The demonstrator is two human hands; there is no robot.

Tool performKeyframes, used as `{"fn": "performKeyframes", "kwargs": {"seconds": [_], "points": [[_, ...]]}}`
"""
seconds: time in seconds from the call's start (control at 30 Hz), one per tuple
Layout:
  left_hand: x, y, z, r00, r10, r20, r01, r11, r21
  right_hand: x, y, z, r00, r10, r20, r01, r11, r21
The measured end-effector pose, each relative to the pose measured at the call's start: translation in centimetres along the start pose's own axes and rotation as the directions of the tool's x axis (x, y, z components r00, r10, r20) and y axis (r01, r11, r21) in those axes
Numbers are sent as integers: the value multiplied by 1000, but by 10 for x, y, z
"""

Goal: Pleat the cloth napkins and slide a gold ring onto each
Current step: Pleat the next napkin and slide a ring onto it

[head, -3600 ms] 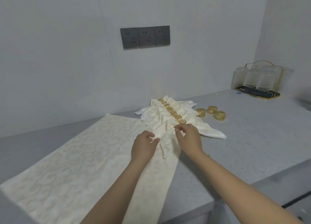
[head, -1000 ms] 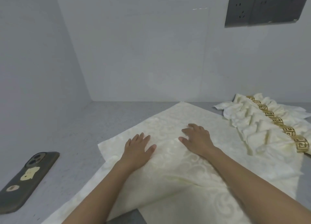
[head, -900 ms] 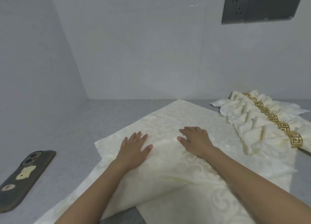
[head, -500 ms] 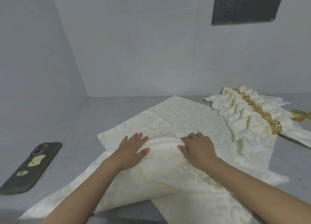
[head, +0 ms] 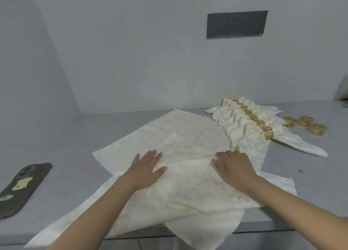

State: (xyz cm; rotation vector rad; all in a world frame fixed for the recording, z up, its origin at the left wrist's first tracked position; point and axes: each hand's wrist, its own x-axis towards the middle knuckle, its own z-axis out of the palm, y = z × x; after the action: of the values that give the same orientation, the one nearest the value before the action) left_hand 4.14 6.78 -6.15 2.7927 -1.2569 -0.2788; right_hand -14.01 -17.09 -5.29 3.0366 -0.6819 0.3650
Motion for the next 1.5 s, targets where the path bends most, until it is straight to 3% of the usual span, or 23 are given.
{"fn": "performKeyframes", "kwargs": {"seconds": [0.17, 0.47, 0.53, 0.67, 0.77, 0.9, 1.0, 1.23, 1.5], "points": [[1, -2, -5, 997, -75, 19, 73, 993, 92, -2, 2, 0, 1000, -4, -24, 6, 996, 93], [2, -5, -13, 991, -130, 39, 126, 988, 89, -14, 5, -10, 996, 47, -78, -26, 966, 258], [3, -1, -12, 990, -137, 34, 134, 987, 94, -15, 9, -16, 992, 85, -98, -61, 973, 225], [1, 5, -11, 989, -148, 13, 146, 986, 79, -13, 17, -22, 994, 81, -75, -87, 993, -77], [1, 7, -7, 990, -142, -16, 142, 989, 31, -13, 19, -12, 997, 57, -43, -65, 980, -191], [-4, 11, -2, 982, -84, -167, 50, 979, -198, -7, 25, -1, 983, -42, -179, 18, 991, -133], [-16, 13, 2, 986, -43, -159, -6, 954, -299, 2, 35, 3, 952, -79, -297, 55, 995, -89], [-24, -3, 17, 981, 43, -190, -81, 977, -195, 4, 60, -1, 940, -139, -311, 100, 985, -140], [-11, -12, 13, 976, 126, -179, -145, 984, -101, -6, 72, 11, 878, -181, -444, 148, 983, -109]]}}
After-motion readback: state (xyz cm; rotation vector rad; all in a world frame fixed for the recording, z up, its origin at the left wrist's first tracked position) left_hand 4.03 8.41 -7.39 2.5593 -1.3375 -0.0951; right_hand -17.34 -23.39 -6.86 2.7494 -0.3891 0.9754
